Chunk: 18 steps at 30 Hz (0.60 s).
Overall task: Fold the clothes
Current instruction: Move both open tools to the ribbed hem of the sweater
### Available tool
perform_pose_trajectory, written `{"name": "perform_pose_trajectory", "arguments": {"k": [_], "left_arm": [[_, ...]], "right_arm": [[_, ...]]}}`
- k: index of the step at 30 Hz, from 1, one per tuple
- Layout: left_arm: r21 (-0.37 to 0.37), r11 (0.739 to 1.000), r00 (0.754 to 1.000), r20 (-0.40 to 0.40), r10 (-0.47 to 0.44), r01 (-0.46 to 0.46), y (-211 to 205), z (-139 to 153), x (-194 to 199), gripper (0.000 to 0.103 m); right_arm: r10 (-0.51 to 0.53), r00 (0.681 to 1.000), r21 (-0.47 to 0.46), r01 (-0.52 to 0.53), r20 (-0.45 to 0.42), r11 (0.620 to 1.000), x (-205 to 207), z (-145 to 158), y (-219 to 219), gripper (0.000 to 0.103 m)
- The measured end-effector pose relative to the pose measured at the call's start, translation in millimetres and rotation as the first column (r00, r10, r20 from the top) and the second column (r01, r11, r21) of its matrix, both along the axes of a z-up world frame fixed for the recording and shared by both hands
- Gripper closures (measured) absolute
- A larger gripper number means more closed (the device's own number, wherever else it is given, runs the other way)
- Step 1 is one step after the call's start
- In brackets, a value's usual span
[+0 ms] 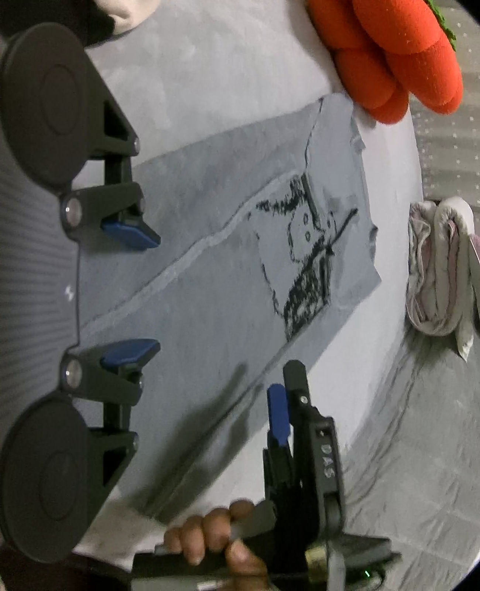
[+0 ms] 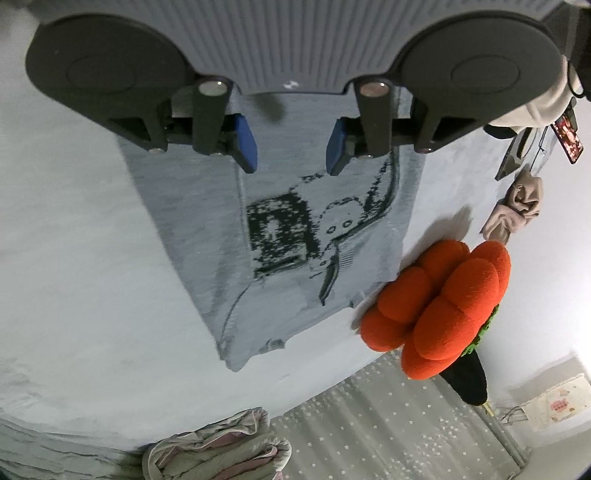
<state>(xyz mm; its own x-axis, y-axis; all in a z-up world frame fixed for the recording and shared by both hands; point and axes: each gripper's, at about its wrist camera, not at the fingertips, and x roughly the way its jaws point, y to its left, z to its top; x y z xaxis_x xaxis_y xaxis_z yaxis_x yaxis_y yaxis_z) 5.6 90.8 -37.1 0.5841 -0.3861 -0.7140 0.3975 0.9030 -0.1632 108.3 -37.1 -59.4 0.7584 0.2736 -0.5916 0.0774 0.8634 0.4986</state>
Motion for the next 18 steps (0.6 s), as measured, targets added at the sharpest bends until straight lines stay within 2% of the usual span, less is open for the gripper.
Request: {"name": "perform_pose_trajectory", "arguments": {"k": [5, 12, 16, 18], "left_arm": [[-0.051, 0.998, 0.999, 0.027, 0.024, -0.023, 16.6, 10.1, -7.1, 0.047], [-0.097, 0.99, 0.995, -0.003, 0.102, -0.102, 32.9, 6.4, 2.0, 0.05], [-0.139, 0.986, 0.996, -0.017, 0.086, -0.087, 29.9, 3.3, 6.4, 0.05], [-0.141, 0.987, 0.997, -0.03, 0.069, -0.073, 25.3, -0.2, 7.7, 0.05]], "right_arm": [[-0.013, 1.0, -0.007, 0.013, 0.006, 1.0, -10.7, 3.3, -16.7, 0.056], [-0.012, 1.0, 0.051, 0.013, -0.013, 0.999, -26.6, 1.5, -42.5, 0.056], [0.01, 0.999, 0.099, -0.005, -0.049, 0.995, -28.7, -5.6, -48.6, 0.057], [0.033, 0.998, 0.13, -0.025, -0.062, 0.991, -29.3, -8.1, -47.9, 0.063]]}}
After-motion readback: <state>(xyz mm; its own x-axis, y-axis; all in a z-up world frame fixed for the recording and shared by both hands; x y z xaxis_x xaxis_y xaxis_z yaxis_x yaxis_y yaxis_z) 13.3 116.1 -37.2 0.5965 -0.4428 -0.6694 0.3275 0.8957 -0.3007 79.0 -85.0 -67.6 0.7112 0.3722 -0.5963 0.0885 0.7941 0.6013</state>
